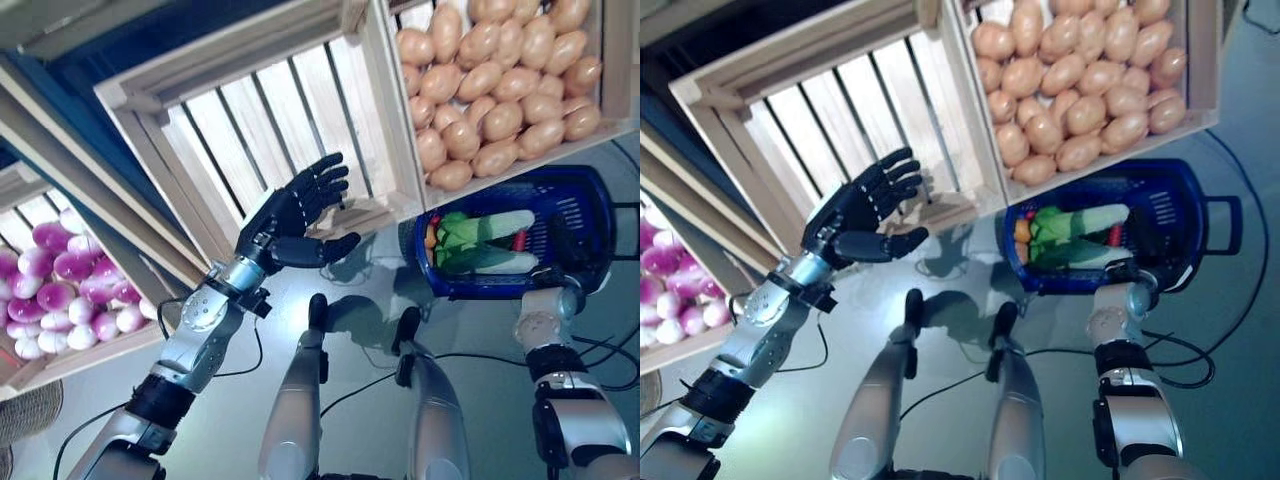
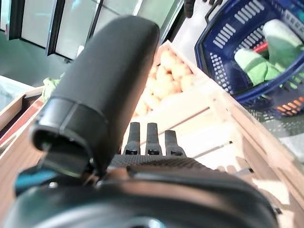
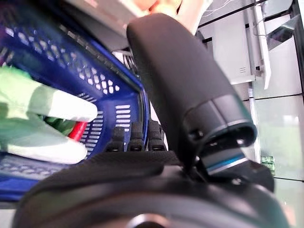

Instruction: Put vegetables into the basket

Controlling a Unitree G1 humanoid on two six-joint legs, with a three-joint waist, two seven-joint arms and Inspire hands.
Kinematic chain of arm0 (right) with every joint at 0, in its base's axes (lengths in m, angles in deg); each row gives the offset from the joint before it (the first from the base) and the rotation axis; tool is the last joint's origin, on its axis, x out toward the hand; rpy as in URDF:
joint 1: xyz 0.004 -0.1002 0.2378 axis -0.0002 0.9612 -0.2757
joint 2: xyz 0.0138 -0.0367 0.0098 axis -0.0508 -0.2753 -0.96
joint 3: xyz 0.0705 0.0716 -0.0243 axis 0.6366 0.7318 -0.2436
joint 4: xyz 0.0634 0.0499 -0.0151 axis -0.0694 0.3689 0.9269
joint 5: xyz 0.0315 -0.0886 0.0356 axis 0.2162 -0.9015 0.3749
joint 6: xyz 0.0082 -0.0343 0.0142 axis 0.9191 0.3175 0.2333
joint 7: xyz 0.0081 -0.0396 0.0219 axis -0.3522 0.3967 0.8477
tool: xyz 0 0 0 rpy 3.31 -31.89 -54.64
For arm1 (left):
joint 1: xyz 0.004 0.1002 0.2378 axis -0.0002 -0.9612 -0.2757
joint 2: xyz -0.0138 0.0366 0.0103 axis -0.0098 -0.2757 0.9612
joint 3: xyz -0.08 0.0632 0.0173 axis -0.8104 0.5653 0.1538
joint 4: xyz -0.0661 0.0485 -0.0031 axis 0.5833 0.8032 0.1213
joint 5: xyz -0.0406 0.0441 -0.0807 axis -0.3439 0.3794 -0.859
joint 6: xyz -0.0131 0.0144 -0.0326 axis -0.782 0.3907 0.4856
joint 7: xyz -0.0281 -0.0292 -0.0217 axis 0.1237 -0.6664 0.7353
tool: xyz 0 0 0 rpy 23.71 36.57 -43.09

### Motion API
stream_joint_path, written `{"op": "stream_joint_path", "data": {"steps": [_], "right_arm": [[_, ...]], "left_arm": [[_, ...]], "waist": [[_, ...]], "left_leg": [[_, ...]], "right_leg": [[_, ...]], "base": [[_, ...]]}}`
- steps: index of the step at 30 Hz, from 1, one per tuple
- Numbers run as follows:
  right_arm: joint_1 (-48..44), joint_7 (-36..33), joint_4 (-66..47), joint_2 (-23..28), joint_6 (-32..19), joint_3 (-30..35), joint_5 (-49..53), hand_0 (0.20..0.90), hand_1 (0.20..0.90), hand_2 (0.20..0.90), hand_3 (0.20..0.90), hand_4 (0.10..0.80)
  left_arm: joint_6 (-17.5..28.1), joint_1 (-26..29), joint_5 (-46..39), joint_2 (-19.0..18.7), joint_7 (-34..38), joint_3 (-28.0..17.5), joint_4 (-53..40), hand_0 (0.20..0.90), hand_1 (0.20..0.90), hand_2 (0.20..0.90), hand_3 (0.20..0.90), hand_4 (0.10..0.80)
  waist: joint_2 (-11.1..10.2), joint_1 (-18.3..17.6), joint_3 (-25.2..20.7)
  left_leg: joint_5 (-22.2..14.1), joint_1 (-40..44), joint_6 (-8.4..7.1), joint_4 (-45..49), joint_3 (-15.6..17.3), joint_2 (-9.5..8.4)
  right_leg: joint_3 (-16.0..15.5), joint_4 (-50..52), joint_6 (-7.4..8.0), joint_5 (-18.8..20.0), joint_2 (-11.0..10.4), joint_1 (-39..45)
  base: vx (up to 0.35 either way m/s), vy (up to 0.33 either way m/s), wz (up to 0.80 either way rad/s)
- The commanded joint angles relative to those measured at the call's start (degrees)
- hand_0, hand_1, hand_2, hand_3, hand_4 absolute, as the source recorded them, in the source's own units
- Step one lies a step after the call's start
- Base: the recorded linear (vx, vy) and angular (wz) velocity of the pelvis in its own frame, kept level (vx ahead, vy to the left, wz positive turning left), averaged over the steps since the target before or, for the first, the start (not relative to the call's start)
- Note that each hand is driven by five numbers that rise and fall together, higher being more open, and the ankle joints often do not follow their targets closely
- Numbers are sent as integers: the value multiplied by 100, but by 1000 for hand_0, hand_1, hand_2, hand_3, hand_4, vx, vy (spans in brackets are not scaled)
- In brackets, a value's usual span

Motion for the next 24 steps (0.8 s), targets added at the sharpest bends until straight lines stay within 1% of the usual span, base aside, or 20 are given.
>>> {"op": "stream_joint_path", "data": {"steps": [1, 3, 4, 5, 7, 10, 11, 12, 13, 15, 17, 19, 21, 23, 24], "right_arm": [[370, 545, -966, 289, -576, -56, -545, 900, 900, 900, 900, 800], [783, 738, -1236, 193, -473, -80, -953, 900, 900, 900, 900, 800], [902, 730, -1321, 181, -429, -113, -1104, 900, 900, 900, 900, 800], [1106, 687, -1488, 179, -302, -182, -1492, 900, 900, 900, 900, 800], [1478, 725, -1900, 170, 123, -404, -2317, 900, 900, 900, 900, 800], [1851, 992, -2133, 111, 416, -603, -2868, 900, 900, 900, 900, 800], [2040, 1127, -2215, 54, 541, -713, -2992, 900, 900, 900, 900, 800], [2169, 1288, -2214, -8, 621, -761, -3141, 900, 900, 900, 900, 800], [2291, 1478, -2192, -31, 766, -851, -3334, 900, 900, 900, 900, 800], [2474, 1783, -2215, -100, 1036, -1125, -3723, 900, 900, 900, 900, 800], [2581, 2001, -2066, -169, 1150, -1427, -4147, 900, 900, 900, 900, 800], [2722, 2395, -1950, -180, 1452, -1616, -4263, 900, 900, 900, 900, 800], [2806, 2632, -1745, -178, 1628, -1795, -4356, 900, 900, 900, 900, 800], [2819, 2827, -1409, -192, 1777, -1965, -4872, 900, 900, 900, 900, 800], [2809, 2892, -1218, -175, 1795, -2032, -4951, 900, 900, 900, 900, 800]], "left_arm": [[183, 53, -178, 278, -373, -268, -596, 900, 900, 900, 900, 800], [-3, -96, -175, 329, -419, -276, -558, 900, 900, 900, 900, 800], [-37, -158, -138, 348, -437, -286, -549, 900, 900, 900, 900, 800], [-108, -260, -24, 366, -463, -295, -538, 900, 900, 900, 900, 800], [-314, -480, 152, 439, -564, -331, -501, 900, 900, 900, 900, 800], [-529, -660, 331, 517, -733, -348, -352, 900, 900, 900, 900, 800], [-700, -738, 452, 542, -835, -335, -267, 900, 900, 900, 900, 800], [-744, -793, 574, 563, -917, -331, -163, 900, 900, 900, 900, 800], [-774, -855, 634, 544, -992, -307, -24, 900, 900, 900, 900, 800], [-887, -870, 871, 613, -1209, -196, 176, 900, 900, 900, 900, 800], [-959, -860, 996, 635, -1280, -71, 482, 900, 900, 900, 900, 800], [-1088, -943, 1305, 701, -1342, 15, 746, 900, 900, 900, 900, 800], [-1100, -991, 1600, 685, -1458, 113, 1086, 900, 900, 900, 900, 800], [-1055, -1018, 1736, 738, -1409, 178, 1497, 900, 900, 900, 900, 800], [-1052, -1017, 1795, 750, -1387, 203, 1666, 900, 900, 900, 900, 800]], "waist": [[95, -112, -336], [69, -157, -545], [66, -168, -609], [56, -194, -715], [29, -265, -997], [-11, -332, -1269], [-33, -370, -1407], [-38, -390, -1485], [-39, -414, -1584], [-42, -435, -1744], [-56, -475, -1878], [-77, -510, -2003], [-96, -533, -2075], [-111, -556, -2132], [-115, -556, -2154]], "left_leg": [[72, 276, -195, -448, 86, -24], [133, 583, -202, -770, 125, 16], [153, 682, -200, -857, 126, 16], [182, 843, -200, -988, 129, 20], [227, 1210, -194, -1258, 171, 28], [232, 1465, -171, -1367, 210, 47], [205, 1609, -165, -1400, 251, 62], [206, 1701, -167, -1433, 291, 84], [205, 1793, -163, -1465, 285, 102], [189, 1939, -185, -1542, 283, 138], [128, 2089, -187, -1542, 289, 119], [81, 2216, -200, -1542, 344, 149], [42, 2302, -204, -1542, 353, 152], [-7, 2399, -206, -1542, 378, 149], [-25, 2429, -200, -1542, 385, 151]], "right_leg": [[-268, -711, -71, 326, 197, 706], [-264, -998, -35, 411, 195, 986], [-257, -1086, -20, 438, 200, 1080], [-239, -1218, 4, 484, 206, 1230], [-200, -1491, 45, 565, 227, 1548], [-201, -1536, 60, 559, 231, 1769], [-203, -1558, 71, 549, 229, 1873], [-233, -1567, 83, 547, 216, 1951], [-199, -1580, 98, 542, 226, 2041], [-250, -1709, 116, 549, 220, 2237], [-227, -1809, 139, 578, 216, 2366], [-243, -1878, 164, 595, 205, 2485], [-222, -1906, 176, 577, 214, 2576], [-209, -1933, 189, 554, 228, 2661], [-185, -1941, 187, 541, 234, 2687]], "base": [[78, 124, -16], [68, 79, -8], [70, 86, -6], [81, 100, -8], [87, 123, -10], [67, 55, -6], [98, 42, -5], [102, 45, -2], [58, 42, -1], [42, 25, -3], [67, 27, 3], [45, 31, -5], [23, 23, -8], [31, 20, -7], [27, 19, -3]]}}
